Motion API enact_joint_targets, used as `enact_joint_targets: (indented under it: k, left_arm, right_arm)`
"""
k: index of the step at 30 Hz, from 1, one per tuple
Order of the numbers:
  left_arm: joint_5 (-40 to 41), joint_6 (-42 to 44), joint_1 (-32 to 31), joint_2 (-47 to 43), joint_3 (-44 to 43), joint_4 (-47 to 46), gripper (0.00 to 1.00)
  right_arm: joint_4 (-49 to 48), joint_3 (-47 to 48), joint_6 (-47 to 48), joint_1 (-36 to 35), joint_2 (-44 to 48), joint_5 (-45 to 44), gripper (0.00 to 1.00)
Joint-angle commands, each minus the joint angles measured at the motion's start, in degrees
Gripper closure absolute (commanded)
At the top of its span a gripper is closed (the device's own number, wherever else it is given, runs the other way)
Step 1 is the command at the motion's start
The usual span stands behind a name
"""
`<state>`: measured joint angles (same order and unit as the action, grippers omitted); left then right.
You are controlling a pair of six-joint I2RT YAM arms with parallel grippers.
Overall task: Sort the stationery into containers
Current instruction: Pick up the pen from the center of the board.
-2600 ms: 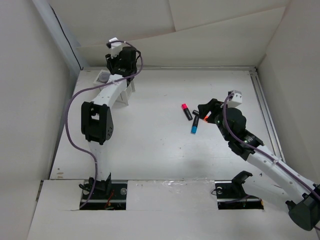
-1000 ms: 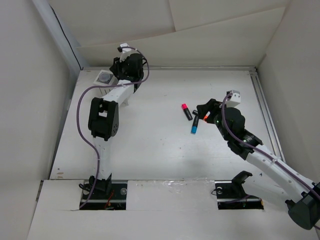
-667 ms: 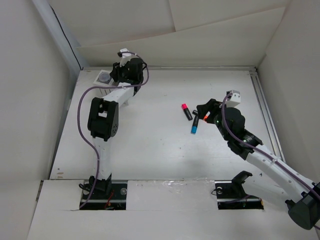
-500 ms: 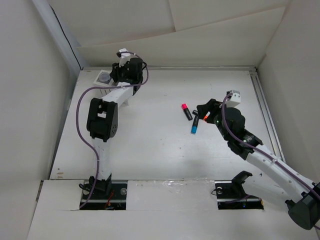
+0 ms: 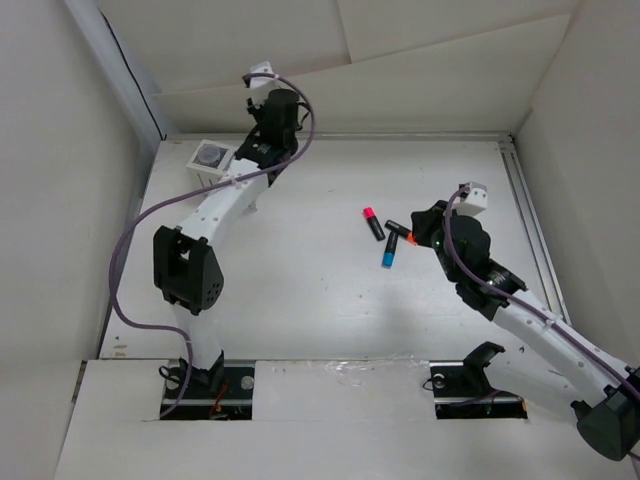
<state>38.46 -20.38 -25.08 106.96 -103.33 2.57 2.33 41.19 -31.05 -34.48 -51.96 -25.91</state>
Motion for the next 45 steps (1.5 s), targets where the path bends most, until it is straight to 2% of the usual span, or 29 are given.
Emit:
enact_joint_targets:
  k: [1, 3, 4, 8, 10, 14, 17, 19, 25, 31, 36, 45]
  left_arm:
    - [-9.7, -7.6, -5.8, 1.0, 0.3, 7.5, 0.76]
    - [-14.2, -9.8, -9.2, 1.6, 2.9, 7.5, 0.81]
    - [-14.8, -11.8, -10.2, 2.1, 5.7, 6.1, 0.87]
    - [-15.4, -14.7, -15.4, 4.3, 8.2, 4.8, 0.88]
    - [-15.4, -15.3, -17.6, 6.6, 8.2, 4.8, 0.83]
    - [-16.0, -16.7, -19.3, 11.0, 6.4, 4.8, 0.72]
    - [-17.4, -17.9, -20.0, 14.2, 5.9, 4.8, 0.72]
    - [-16.6, -17.9, -20.6, 16.4, 4.5, 5.6, 0.72]
    - [-16.6, -19.0, -22.2, 19.4, 2.6, 4.6, 0.63]
    - [-17.1, -20.0, -22.2, 22.2, 0.7, 4.0, 0.6]
    - [-13.0, -20.0, -22.2, 25.8, -5.4, 8.0, 0.59]
    - [-9.5, -18.8, -22.2, 30.1, -8.7, 10.4, 0.57]
  right_arm:
    - [-0.9, 0.5, -0.1, 0.3, 4.1, -4.1, 0.81]
    - [-0.9, -0.1, -0.1, 0.3, 4.8, -4.1, 0.76]
    - [-0.4, -0.1, -0.1, 0.3, 4.9, -4.1, 0.72]
    - [-0.4, 0.5, -0.1, 0.8, 4.9, -4.1, 0.71]
    - [0.1, 0.5, -0.1, 0.8, 4.9, -4.1, 0.71]
    - [0.1, 0.5, -0.1, 0.8, 5.6, -4.1, 0.64]
    - [0.1, 0.5, -0.1, 0.8, 6.1, -3.6, 0.63]
    - [0.1, 0.5, -0.6, 0.8, 6.1, -2.5, 0.59]
    - [0.1, 0.5, -0.6, 0.8, 6.1, -0.5, 0.54]
    - [0.1, 0.5, -0.6, 0.8, 6.1, 1.3, 0.53]
    - [-0.4, 0.5, -0.6, 0.8, 6.1, 2.4, 0.52]
    - [-1.5, -0.1, -0.1, 0.8, 7.8, 3.8, 0.52]
